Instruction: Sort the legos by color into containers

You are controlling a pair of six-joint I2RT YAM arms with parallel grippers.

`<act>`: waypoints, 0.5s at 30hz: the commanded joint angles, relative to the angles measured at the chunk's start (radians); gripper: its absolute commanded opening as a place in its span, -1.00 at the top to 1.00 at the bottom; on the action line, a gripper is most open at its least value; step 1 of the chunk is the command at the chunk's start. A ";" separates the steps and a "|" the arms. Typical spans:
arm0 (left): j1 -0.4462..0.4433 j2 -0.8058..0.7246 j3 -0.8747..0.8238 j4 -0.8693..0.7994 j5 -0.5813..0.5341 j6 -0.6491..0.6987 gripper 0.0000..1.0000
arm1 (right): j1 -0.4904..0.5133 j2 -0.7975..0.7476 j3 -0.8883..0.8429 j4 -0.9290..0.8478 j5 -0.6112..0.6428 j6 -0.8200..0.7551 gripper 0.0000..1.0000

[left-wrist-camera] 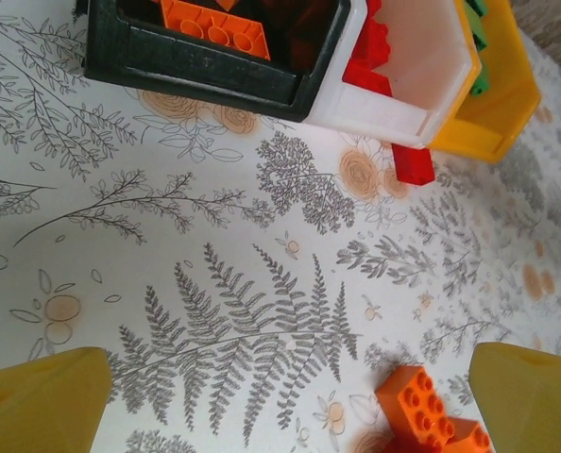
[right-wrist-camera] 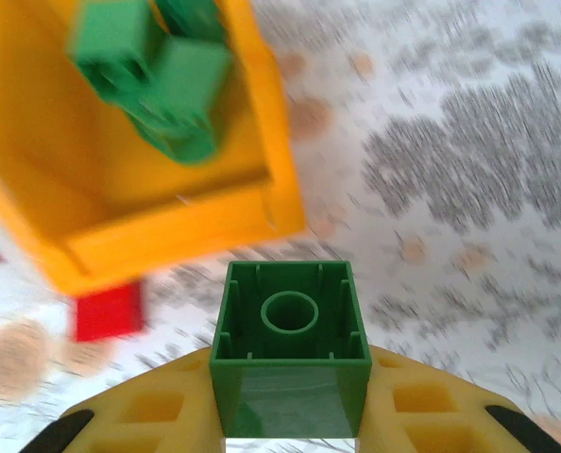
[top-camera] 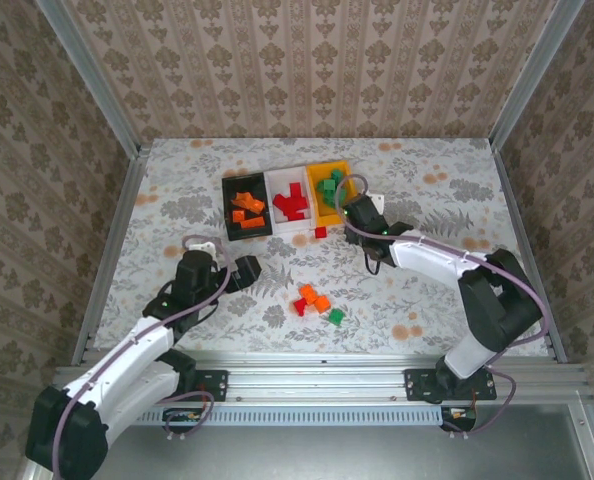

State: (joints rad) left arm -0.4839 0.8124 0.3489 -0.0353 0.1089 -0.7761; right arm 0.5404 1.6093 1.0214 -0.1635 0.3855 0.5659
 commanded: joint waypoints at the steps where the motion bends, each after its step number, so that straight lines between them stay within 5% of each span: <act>1: -0.003 0.036 -0.074 0.168 0.016 -0.140 -1.00 | -0.026 0.073 0.159 -0.043 -0.094 -0.097 0.44; 8: -0.006 0.055 -0.063 0.113 0.034 -0.163 -1.00 | -0.070 0.384 0.524 -0.157 -0.175 -0.157 0.42; 15: -0.005 -0.059 -0.096 0.043 0.004 -0.167 -1.00 | -0.117 0.513 0.703 -0.229 -0.223 -0.145 0.26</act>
State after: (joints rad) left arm -0.4839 0.7887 0.2779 0.0368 0.1238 -0.9241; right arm 0.4343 2.1017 1.6585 -0.3164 0.1947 0.4397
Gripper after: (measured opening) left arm 0.997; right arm 0.355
